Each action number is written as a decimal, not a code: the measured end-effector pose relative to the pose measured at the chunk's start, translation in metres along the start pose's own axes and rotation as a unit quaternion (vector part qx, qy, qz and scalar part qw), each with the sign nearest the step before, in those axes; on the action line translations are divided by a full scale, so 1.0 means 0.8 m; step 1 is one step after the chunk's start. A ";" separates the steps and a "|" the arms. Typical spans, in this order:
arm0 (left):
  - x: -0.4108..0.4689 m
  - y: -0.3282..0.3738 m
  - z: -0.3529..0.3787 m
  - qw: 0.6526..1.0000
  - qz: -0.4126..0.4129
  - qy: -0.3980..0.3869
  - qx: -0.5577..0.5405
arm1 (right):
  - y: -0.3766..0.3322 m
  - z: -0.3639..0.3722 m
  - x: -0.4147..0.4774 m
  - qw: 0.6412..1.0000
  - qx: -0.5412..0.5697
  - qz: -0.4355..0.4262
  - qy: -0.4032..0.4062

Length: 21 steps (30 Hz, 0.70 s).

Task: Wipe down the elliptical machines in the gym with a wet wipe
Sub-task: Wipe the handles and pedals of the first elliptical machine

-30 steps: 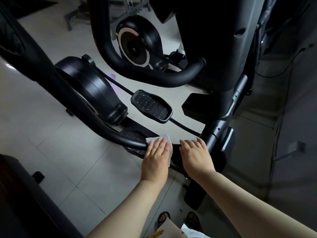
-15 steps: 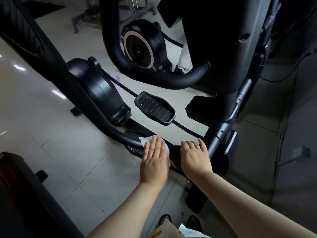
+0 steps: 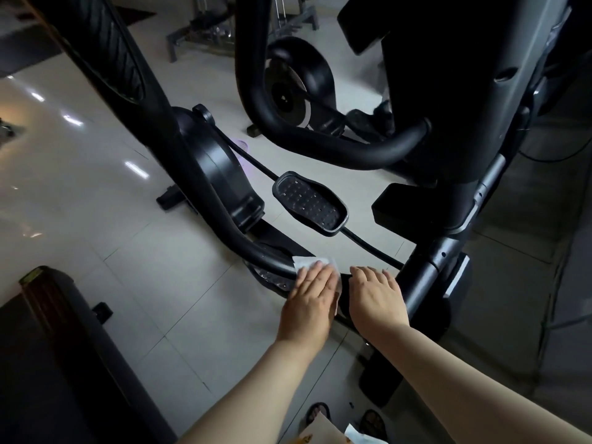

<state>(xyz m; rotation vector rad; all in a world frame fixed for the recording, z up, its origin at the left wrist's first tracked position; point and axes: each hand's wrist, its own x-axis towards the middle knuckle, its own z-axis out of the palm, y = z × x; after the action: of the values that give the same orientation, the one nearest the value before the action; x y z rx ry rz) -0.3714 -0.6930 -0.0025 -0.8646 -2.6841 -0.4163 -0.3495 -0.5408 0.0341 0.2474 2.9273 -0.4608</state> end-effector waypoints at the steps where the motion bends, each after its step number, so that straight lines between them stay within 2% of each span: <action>1: 0.001 -0.006 -0.005 1.000 0.002 0.004 0.006 | 0.000 0.001 0.000 1.000 -0.001 -0.002 -0.001; 7: -0.009 -0.041 -0.028 0.995 -0.029 0.052 0.075 | -0.012 0.011 0.006 1.000 0.029 0.005 0.001; 11: -0.003 -0.032 -0.030 0.998 0.024 0.004 0.064 | -0.021 0.017 0.010 0.999 0.040 0.006 -0.003; 17: -0.006 -0.083 -0.088 0.985 0.011 0.019 0.173 | -0.031 0.013 0.012 0.999 0.052 0.004 -0.012; 21: -0.009 -0.078 -0.084 0.983 0.036 -0.008 0.182 | -0.043 0.015 0.009 0.998 0.055 0.001 -0.008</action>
<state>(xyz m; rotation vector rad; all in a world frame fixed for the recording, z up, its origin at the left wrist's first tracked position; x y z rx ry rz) -0.3908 -0.7688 0.0451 -0.8500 -2.6121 0.0987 -0.3611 -0.5755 0.0317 0.2595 2.8905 -0.6217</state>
